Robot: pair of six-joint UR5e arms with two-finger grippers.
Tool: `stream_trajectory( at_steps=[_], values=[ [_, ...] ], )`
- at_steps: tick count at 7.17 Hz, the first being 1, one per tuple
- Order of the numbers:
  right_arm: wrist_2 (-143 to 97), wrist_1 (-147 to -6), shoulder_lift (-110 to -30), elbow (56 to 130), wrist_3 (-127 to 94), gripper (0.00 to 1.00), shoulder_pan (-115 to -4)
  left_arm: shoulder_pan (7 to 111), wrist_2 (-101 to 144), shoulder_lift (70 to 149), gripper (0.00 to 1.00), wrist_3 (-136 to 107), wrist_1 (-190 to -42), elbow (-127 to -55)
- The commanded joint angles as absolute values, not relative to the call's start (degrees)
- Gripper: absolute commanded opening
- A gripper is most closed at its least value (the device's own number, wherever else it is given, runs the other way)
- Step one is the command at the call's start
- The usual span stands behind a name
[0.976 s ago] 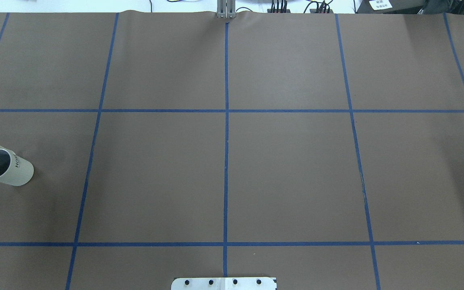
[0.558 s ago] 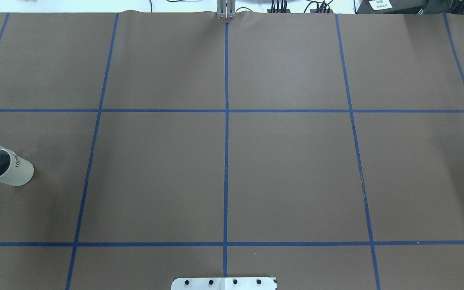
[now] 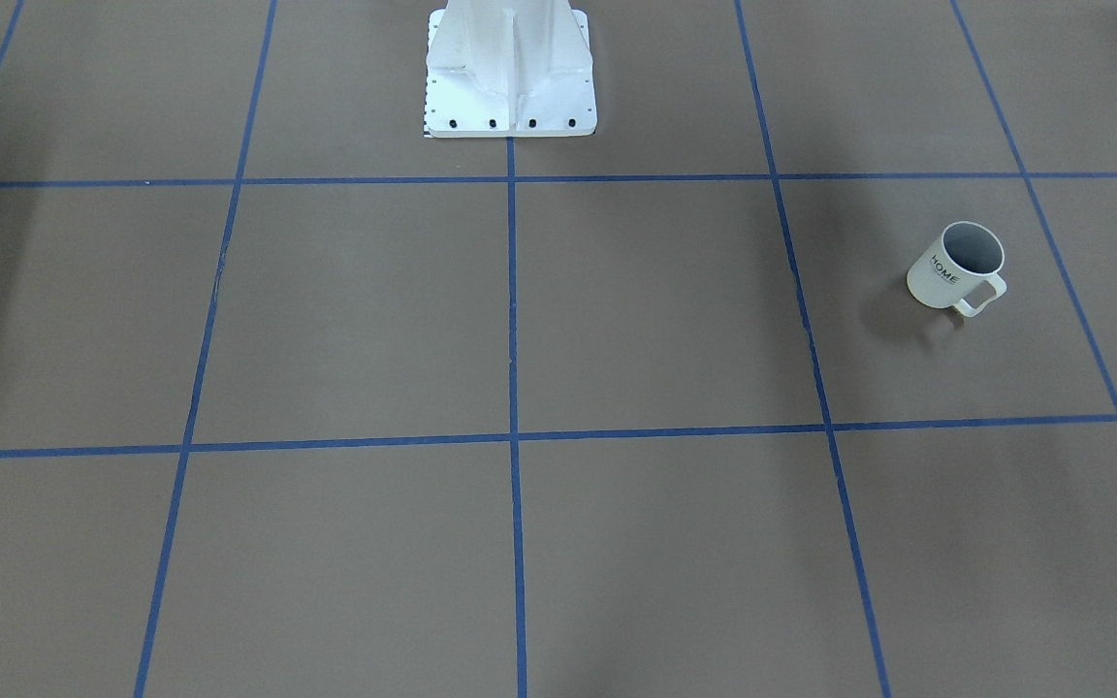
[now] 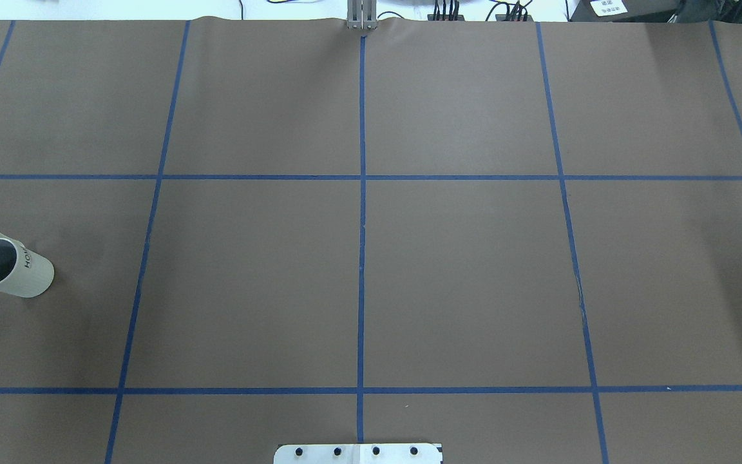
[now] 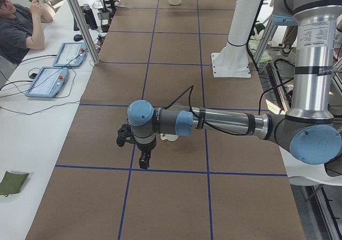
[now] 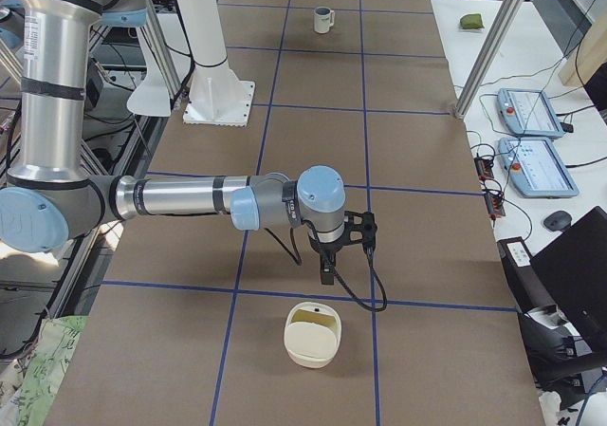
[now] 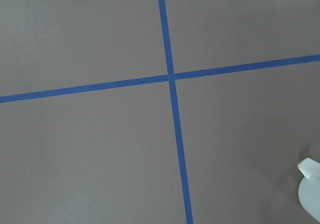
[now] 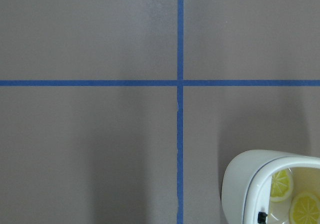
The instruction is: Left arm hands cup to right arm to dump lemon
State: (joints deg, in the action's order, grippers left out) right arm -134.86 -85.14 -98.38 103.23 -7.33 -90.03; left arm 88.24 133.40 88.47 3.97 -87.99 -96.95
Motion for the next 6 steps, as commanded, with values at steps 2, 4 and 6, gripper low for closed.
stream_trajectory(
  at_steps=[2,4,6],
  values=[
    [-134.65,-85.25,-97.73,102.66,-7.47,1.0,-89.47,88.24,132.98,88.77,1.0,3.96,-88.07,-96.59],
    [-134.65,-85.17,-97.73,102.22,-7.47,1.0,-89.47,88.33,132.89,88.68,1.0,4.04,-88.07,-96.59],
    [-134.65,-85.17,-97.73,102.22,-7.65,1.0,-89.47,88.33,132.89,88.68,1.0,3.87,-87.98,-96.68]
  ],
)
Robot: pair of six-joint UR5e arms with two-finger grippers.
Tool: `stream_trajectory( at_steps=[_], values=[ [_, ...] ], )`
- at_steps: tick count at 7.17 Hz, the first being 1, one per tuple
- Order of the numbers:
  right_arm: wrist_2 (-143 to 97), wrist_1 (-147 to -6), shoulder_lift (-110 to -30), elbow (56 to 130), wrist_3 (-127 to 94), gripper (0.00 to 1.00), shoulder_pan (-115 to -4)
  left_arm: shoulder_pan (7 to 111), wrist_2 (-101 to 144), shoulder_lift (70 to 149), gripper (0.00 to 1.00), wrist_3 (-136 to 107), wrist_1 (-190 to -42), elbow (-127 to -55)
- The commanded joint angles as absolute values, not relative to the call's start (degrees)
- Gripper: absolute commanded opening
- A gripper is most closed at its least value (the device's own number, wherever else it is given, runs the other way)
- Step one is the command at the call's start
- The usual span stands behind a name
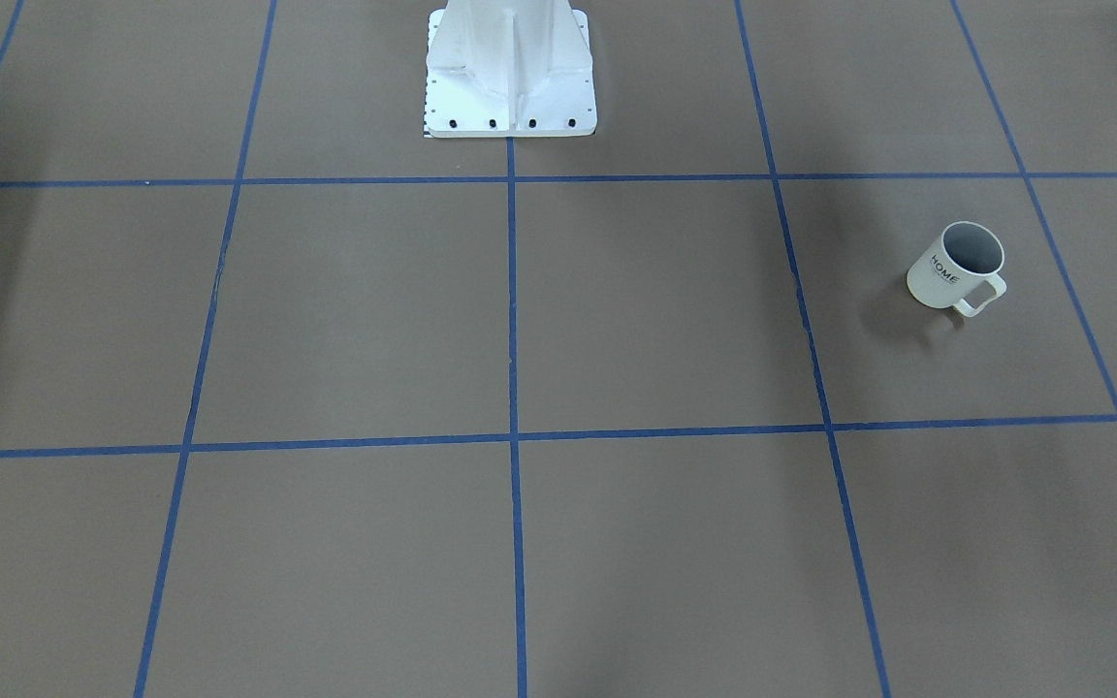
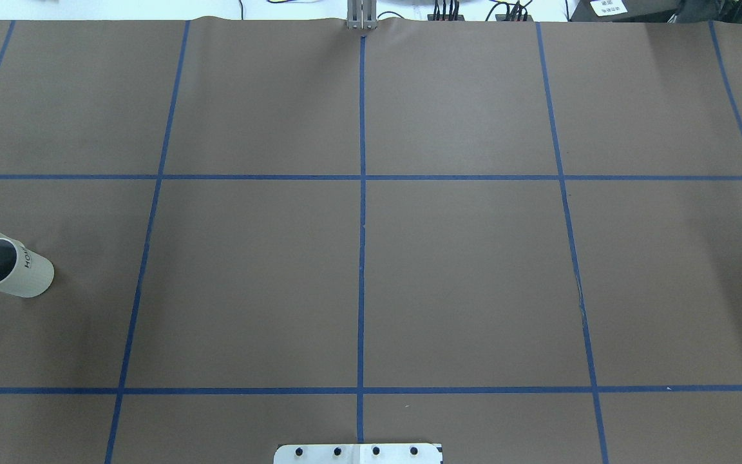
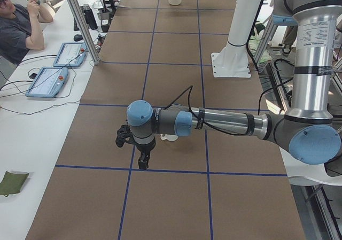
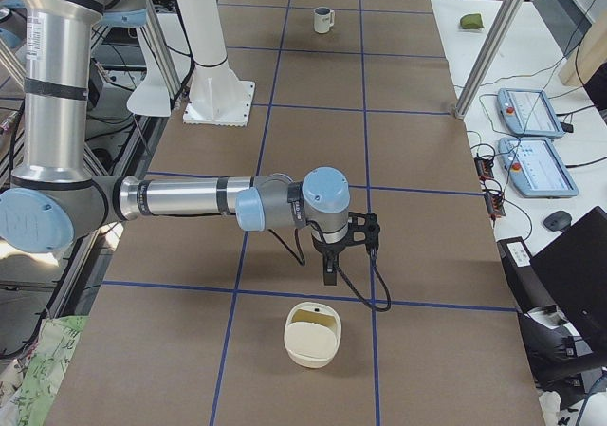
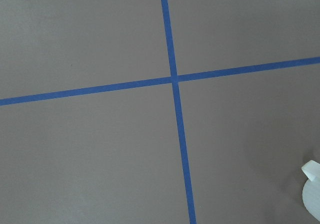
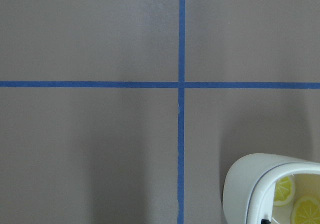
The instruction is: Left arm hands cup to right arm to dump lemon
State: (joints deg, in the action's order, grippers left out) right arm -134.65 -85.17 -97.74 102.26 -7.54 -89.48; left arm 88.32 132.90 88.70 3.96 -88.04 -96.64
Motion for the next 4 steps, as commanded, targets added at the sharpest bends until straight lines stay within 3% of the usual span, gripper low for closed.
stream_trajectory(
  at_steps=[1,4],
  values=[
    [-134.56,-85.17,-97.73,102.22,-7.82,1.0,-89.47,88.33,132.89,88.68,1.0,1.26,-88.07,-96.85],
    [-134.39,-85.17,-97.73,102.22,-8.0,1.0,-89.47,88.33,132.89,88.68,1.0,-1.85,-88.24,-97.12]
  ],
)
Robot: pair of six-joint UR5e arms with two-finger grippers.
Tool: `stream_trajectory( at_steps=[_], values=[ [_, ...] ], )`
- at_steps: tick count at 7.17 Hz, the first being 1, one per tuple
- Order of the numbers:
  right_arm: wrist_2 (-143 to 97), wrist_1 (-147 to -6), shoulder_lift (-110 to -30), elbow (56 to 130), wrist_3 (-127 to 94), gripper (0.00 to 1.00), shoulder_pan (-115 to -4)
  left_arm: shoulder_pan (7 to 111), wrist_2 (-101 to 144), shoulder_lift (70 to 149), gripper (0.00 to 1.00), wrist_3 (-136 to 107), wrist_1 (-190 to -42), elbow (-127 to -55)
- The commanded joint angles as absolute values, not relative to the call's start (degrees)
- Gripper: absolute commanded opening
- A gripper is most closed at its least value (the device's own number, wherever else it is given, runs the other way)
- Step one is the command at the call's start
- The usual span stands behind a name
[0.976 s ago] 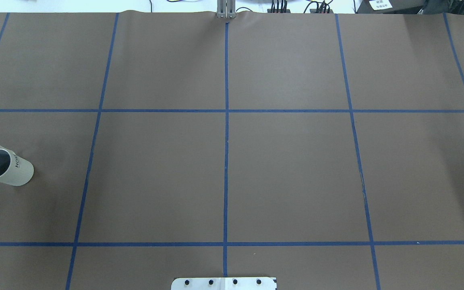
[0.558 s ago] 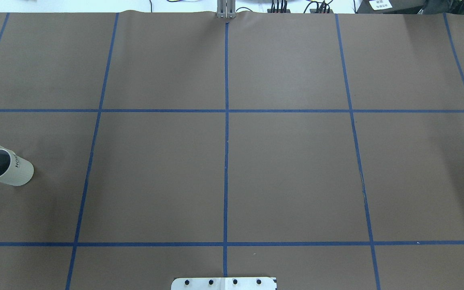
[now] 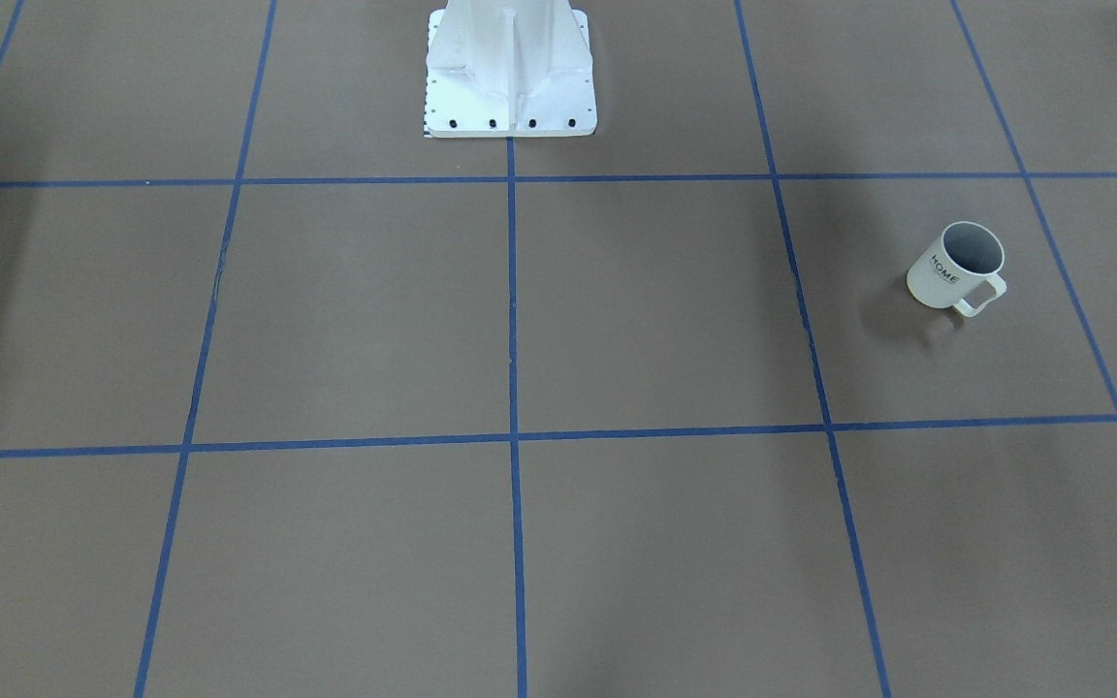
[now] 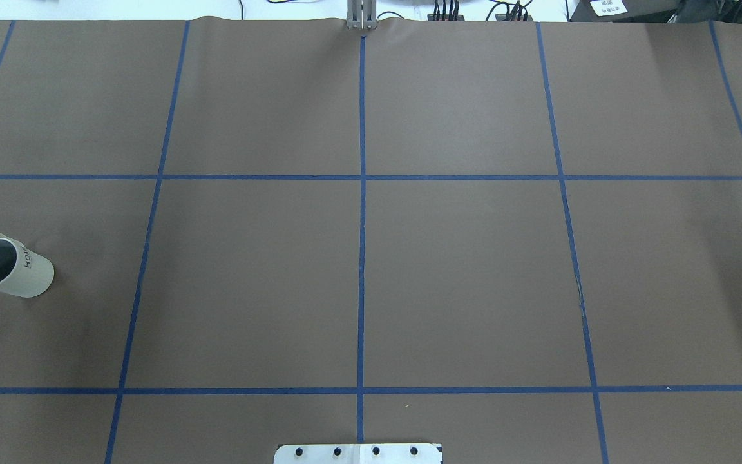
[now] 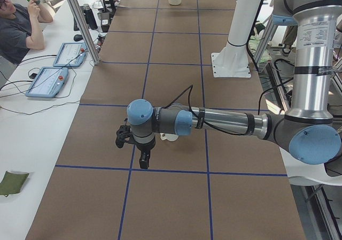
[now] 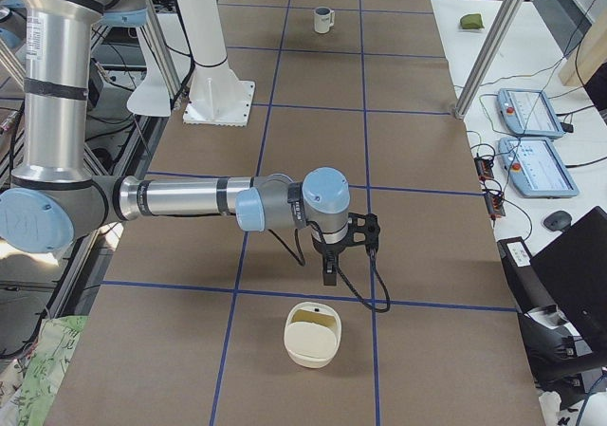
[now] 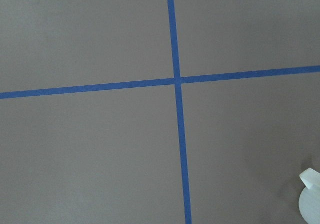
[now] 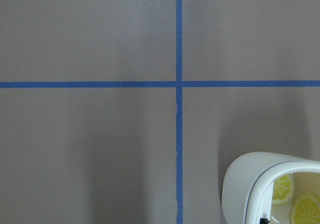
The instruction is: Left arm hands cup to right arm to dump lemon
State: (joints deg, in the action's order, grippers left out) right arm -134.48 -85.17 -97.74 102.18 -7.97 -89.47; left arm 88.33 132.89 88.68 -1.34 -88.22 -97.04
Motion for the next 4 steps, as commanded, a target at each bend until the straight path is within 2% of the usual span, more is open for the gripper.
stream_trajectory(
  at_steps=[1,4],
  values=[
    [-134.38,-85.17,-97.73,102.13,-8.0,1.0,-89.47,88.33,132.89,88.68,1.0,-1.85,-88.24,-97.12],
    [-134.38,-85.17,-97.73,102.22,-9.05,1.0,-89.47,88.33,132.89,88.86,1.0,-2.11,-88.24,-97.12]
  ],
)
